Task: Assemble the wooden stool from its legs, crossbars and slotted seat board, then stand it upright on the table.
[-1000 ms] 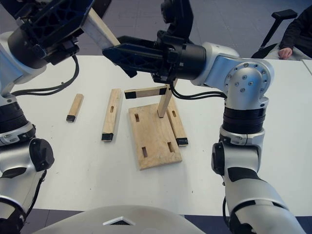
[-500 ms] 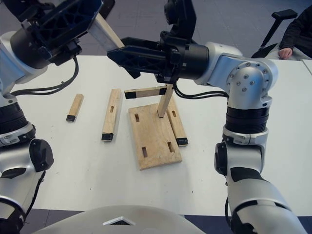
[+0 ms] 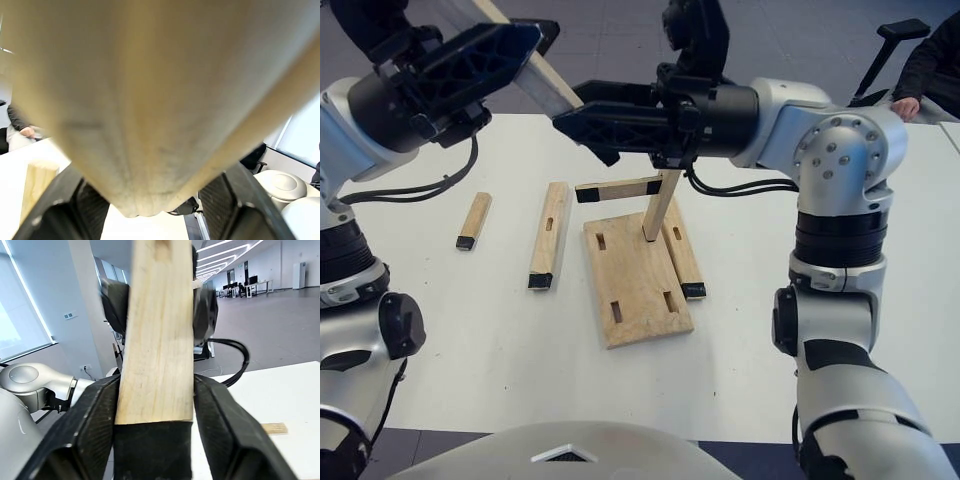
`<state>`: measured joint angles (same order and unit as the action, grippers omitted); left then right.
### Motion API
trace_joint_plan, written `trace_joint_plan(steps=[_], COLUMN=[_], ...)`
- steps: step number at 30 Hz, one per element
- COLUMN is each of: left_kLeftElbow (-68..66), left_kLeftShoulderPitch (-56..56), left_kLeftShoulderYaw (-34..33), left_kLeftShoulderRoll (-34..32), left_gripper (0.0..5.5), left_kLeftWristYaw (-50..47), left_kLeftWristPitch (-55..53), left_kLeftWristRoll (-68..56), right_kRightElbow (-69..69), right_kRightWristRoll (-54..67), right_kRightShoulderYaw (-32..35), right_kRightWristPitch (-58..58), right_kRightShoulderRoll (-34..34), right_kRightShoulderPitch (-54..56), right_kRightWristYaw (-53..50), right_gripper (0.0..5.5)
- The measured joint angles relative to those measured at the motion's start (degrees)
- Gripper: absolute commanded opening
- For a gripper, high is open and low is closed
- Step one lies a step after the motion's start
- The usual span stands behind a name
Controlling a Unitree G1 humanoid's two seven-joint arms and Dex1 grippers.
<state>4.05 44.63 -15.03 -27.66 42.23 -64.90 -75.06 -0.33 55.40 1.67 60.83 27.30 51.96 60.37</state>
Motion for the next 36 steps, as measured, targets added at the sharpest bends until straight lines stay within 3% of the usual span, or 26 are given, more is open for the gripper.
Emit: trace_joint_plan(steps=[6,12,16,20,28,33,36], left_kLeftElbow=[0.16,2.62,4.94,8.04,2.27,0.92,0.96], left_kLeftShoulderPitch=[-1.65,-9.53,-19.0,-25.13,-28.28,-28.39,-28.64], left_kLeftShoulderYaw=[0.04,-0.2,3.88,7.22,14.64,16.17,16.55], left_kLeftShoulderRoll=[-0.96,-8.15,-8.93,-5.48,2.6,2.55,2.55], left_gripper=[2.12,2.12,2.12,2.12,2.12,2.12,2.12], left_kLeftWristYaw=[2.14,7.7,8.3,7.36,6.1,8.63,9.03], left_kLeftWristPitch=[0.3,4.71,11.67,16.65,38.87,40.85,40.87], left_kLeftWristRoll=[0.48,8.52,18.8,23.06,40.55,42.72,42.76], right_kRightElbow=[0.3,-6.8,-13.34,-16.4,-17.92,-16.93,-15.71], right_kRightWristRoll=[-2.69,-4.71,-13.19,-22.52,-30.04,-33.41,-37.59], right_kRightShoulderYaw=[-0.08,-2.59,-11.46,-20.0,-27.25,-28.68,-31.02], right_kRightWristPitch=[-1.67,-2.21,-8.15,-15.33,-21.58,-23.4,-25.96], right_kRightShoulderRoll=[2.7,15.27,21.11,23.98,24.98,23.96,19.94], right_kRightShoulderPitch=[0.01,-7.63,-19.07,-26.79,-31.01,-30.6,-30.46], right_kRightWristYaw=[0.83,11.81,15.61,16.68,20.04,19.84,16.52], right_gripper=[4.16,4.2,4.2,4.2,4.2,4.2,4.2])
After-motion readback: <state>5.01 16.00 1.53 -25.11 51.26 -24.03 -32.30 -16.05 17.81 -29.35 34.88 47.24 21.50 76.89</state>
